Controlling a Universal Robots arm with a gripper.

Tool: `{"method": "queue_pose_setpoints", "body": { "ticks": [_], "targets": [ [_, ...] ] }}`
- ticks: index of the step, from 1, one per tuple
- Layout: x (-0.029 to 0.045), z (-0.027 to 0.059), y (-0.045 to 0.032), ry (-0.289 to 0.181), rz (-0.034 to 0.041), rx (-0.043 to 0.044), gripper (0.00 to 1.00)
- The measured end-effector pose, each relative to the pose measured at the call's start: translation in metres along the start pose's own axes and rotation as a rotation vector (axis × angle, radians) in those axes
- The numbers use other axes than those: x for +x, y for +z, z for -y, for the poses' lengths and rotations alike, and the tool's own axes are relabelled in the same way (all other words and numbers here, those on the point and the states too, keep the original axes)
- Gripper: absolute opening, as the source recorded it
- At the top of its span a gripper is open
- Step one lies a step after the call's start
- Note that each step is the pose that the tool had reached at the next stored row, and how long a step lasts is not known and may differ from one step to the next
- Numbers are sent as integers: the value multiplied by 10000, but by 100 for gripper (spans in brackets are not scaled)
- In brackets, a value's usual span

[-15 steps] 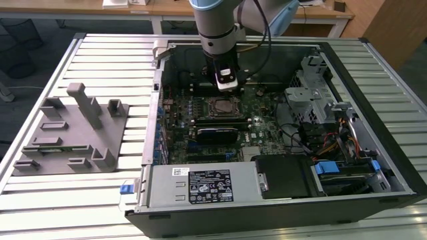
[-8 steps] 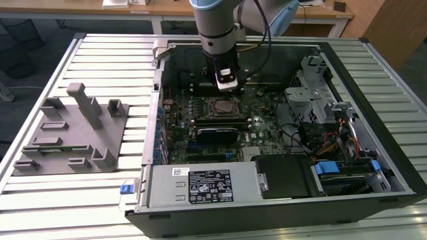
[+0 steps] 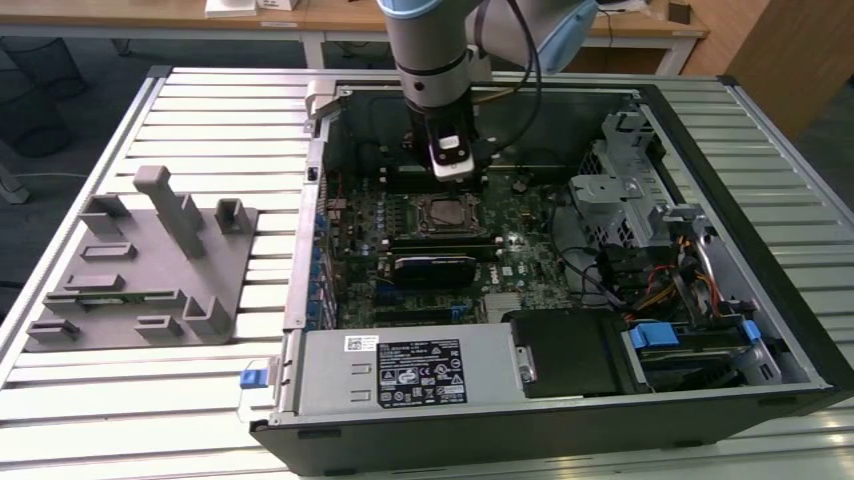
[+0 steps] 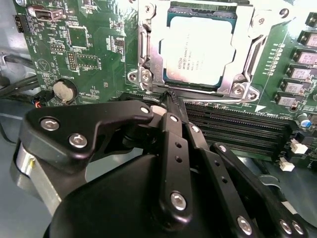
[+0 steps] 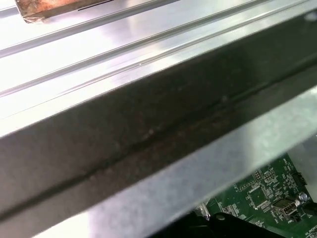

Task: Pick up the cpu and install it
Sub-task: 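Install the first cpu locking lever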

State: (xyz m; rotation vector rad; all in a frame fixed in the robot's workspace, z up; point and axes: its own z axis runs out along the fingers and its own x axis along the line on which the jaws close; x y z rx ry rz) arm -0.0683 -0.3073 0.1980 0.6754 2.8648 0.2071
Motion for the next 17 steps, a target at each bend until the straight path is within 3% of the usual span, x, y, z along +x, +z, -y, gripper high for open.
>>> {"method": "queue_pose_setpoints", "body": {
  "ticks": [17],
  "targets": [
    [21, -18, 0, -143, -19, -13, 11]
  ]
}}
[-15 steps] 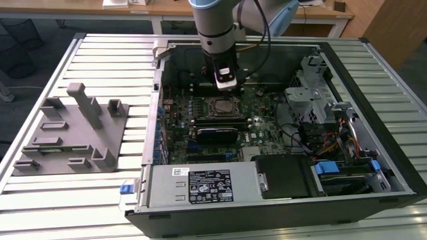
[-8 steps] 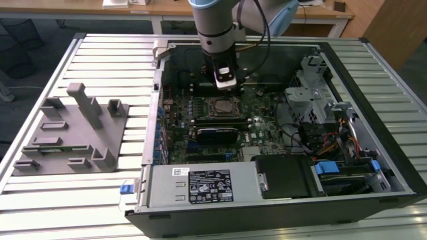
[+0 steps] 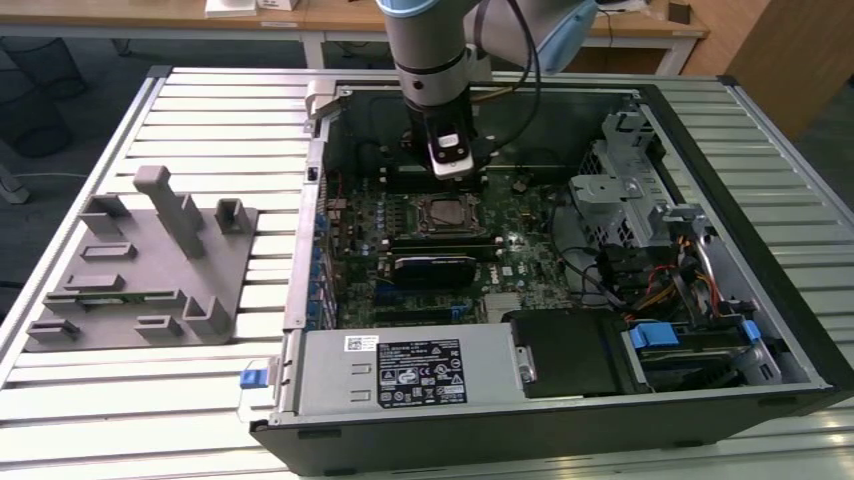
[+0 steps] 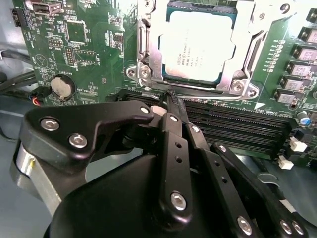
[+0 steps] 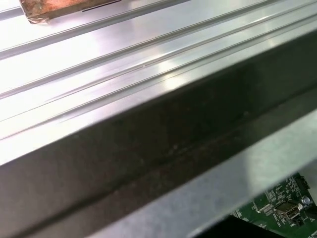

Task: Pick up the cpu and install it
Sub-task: 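Install the first cpu locking lever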

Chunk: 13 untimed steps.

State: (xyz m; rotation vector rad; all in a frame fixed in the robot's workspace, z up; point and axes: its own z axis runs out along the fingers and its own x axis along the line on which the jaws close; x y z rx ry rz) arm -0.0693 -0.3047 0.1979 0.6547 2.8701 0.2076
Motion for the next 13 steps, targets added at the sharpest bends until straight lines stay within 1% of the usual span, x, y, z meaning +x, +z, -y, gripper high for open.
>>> {"method": "queue_pose_setpoints", "body": {
  "ticks": [2, 4, 9, 13],
  "targets": [
    [0, 1, 2, -124, -10, 5, 11],
    [0, 1, 4, -244, -4, 43, 11],
    [1, 3, 12, -476, 66, 241, 11],
    [2, 3, 15, -559, 61, 248, 11]
  ]
}}
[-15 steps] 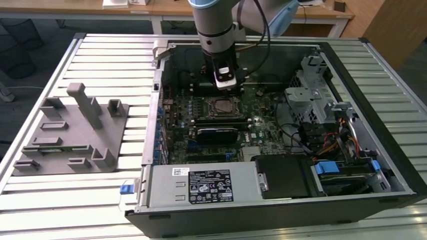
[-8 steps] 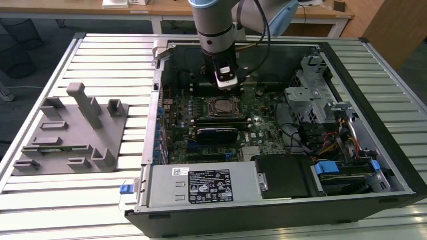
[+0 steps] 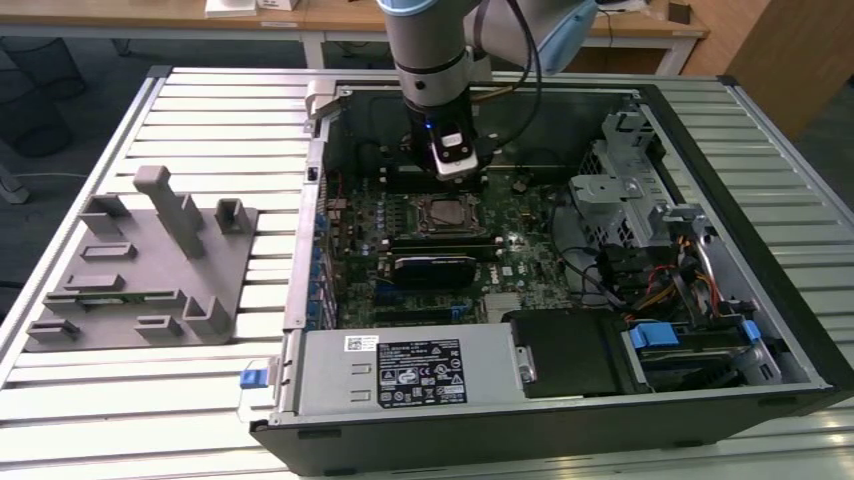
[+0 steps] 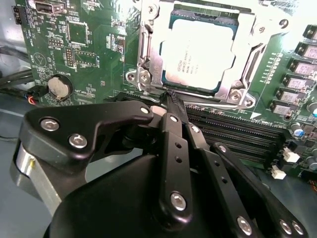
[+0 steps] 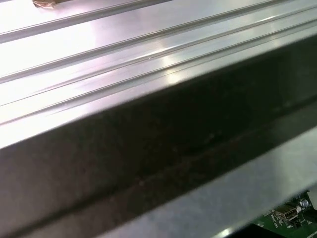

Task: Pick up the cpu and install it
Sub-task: 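Install the first cpu locking lever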

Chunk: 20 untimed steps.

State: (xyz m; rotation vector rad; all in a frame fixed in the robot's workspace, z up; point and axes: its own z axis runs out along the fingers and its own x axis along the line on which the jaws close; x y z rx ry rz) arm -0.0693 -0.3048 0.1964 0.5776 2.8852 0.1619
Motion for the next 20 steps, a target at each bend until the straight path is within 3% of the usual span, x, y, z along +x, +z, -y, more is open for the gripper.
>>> {"method": "queue_pose_setpoints", "body": {
  "ticks": [20],
  "targets": [
    [-20, -17, 5, -31, 4, 7, 11]
  ]
}}
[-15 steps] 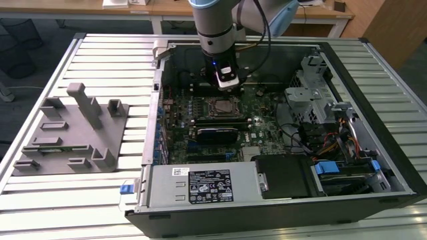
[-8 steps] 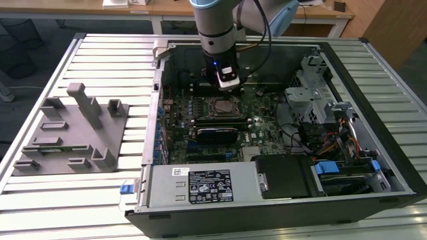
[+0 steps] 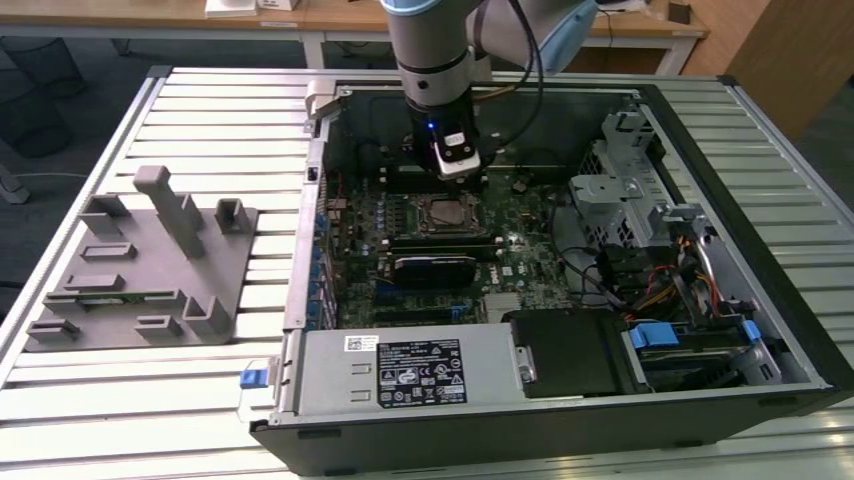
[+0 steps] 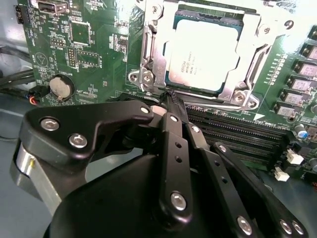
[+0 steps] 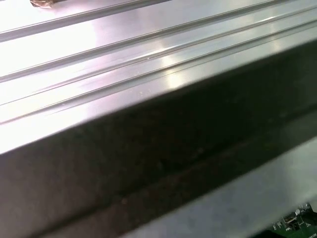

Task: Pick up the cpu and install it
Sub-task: 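Install the first cpu locking lever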

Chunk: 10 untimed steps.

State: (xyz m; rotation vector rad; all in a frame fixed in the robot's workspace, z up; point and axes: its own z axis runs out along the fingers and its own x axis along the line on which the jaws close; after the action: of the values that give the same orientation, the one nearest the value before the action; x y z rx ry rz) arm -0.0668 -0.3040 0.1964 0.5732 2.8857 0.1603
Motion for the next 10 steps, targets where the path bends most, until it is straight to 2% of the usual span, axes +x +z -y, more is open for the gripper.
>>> {"method": "queue_pose_setpoints", "body": {
  "ticks": [4, 10],
  "targets": [
    [-6, -6, -38, 6, -11, -23, 11],
    [2, -26, -40, -11, -15, -26, 11]
  ]
}}
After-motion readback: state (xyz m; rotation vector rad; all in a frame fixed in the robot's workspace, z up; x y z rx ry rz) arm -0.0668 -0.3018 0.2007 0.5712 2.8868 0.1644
